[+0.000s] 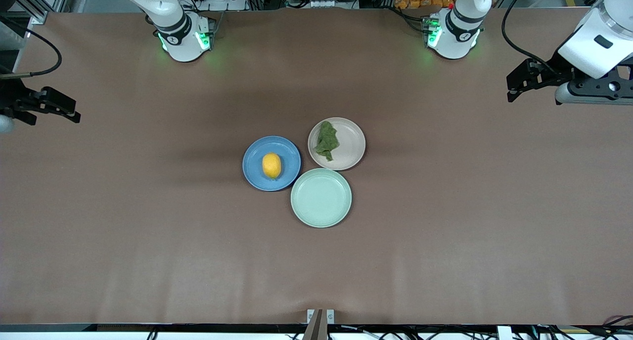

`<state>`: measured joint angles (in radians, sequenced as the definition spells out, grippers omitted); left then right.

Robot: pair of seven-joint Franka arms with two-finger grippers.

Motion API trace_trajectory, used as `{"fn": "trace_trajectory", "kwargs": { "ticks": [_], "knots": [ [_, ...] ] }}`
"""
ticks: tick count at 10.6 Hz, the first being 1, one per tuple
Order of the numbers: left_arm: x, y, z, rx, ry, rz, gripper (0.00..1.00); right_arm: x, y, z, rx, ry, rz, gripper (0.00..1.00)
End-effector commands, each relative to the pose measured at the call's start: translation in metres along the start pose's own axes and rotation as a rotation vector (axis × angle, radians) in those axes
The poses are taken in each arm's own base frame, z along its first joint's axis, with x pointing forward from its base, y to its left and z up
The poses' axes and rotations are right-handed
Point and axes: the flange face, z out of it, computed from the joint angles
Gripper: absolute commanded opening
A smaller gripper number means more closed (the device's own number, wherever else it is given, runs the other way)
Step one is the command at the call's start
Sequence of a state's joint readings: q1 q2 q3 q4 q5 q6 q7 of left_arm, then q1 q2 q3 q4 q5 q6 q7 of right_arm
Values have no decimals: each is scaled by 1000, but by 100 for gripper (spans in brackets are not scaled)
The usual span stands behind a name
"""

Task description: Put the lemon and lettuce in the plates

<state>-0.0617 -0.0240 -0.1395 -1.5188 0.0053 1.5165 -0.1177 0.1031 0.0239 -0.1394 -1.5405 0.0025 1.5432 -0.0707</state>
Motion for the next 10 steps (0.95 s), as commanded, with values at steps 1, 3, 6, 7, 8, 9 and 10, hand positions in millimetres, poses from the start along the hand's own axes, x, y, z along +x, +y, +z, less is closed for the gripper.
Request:
{"fn": "trace_trajectory", "kwargs": {
  "ticks": [1, 3, 6, 7, 8, 9, 10],
  "knots": [
    [-3, -1, -6, 8, -4, 23, 100, -7, 1, -8, -36, 14, -1, 100],
    [-3, -2, -7, 5, -3, 22, 100, -5, 1, -10, -43, 20, -4, 100],
    [-3, 0, -6, 3, -5, 25, 100, -2, 5, -8, -39, 17, 3, 100],
    [-3, 0, -6, 3, -5, 25, 100, -2, 4, -8, -36, 16, 3, 100],
    [-3, 0, -6, 3, -5, 25, 100, -2, 3, -7, -36, 14, 3, 100],
    [-3, 1, -7, 3, -3, 27, 100, -2, 2, -8, -35, 16, 2, 100],
    [-3, 1, -6, 3, -5, 27, 100, -2, 2, -8, -35, 14, 2, 100]
  ]
}}
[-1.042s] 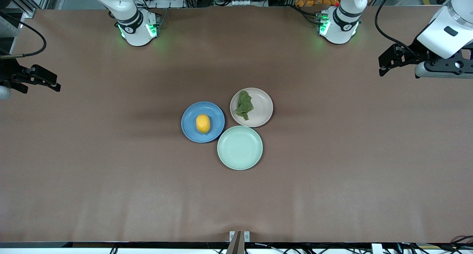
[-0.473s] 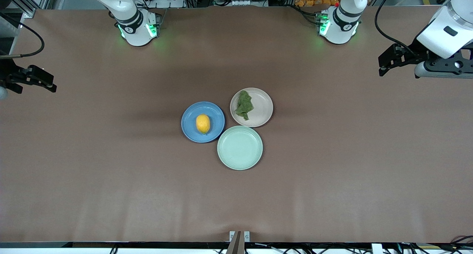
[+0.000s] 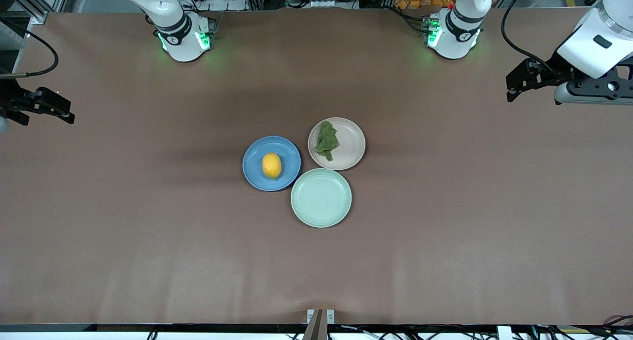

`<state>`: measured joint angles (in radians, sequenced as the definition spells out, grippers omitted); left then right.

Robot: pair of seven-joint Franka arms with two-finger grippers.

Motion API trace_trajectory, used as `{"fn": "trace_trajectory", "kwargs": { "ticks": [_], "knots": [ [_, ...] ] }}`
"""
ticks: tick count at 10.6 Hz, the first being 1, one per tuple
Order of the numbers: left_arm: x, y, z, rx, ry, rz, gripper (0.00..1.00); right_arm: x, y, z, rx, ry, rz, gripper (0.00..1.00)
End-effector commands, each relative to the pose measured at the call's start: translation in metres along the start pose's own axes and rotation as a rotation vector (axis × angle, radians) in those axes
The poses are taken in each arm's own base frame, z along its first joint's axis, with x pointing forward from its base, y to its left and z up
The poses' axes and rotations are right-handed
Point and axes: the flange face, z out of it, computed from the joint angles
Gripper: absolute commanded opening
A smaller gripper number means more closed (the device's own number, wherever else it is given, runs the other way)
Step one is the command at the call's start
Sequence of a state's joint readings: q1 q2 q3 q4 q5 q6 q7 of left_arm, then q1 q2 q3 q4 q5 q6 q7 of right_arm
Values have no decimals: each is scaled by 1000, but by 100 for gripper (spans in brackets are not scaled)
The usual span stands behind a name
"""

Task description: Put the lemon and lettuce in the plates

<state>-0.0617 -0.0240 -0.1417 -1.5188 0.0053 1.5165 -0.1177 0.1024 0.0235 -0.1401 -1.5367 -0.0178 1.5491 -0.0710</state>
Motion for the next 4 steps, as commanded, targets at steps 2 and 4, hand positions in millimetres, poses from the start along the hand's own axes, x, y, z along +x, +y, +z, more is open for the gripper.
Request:
{"fn": "trace_trajectory", "kwargs": {
  "ticks": [2, 4],
  "knots": [
    [-2, 1, -6, 1, -3, 26, 100, -2, -1, -5, -11, 4, 2, 100],
    [-2, 0, -6, 1, -2, 25, 100, -2, 2, -5, -11, 6, 5, 100]
  ]
}}
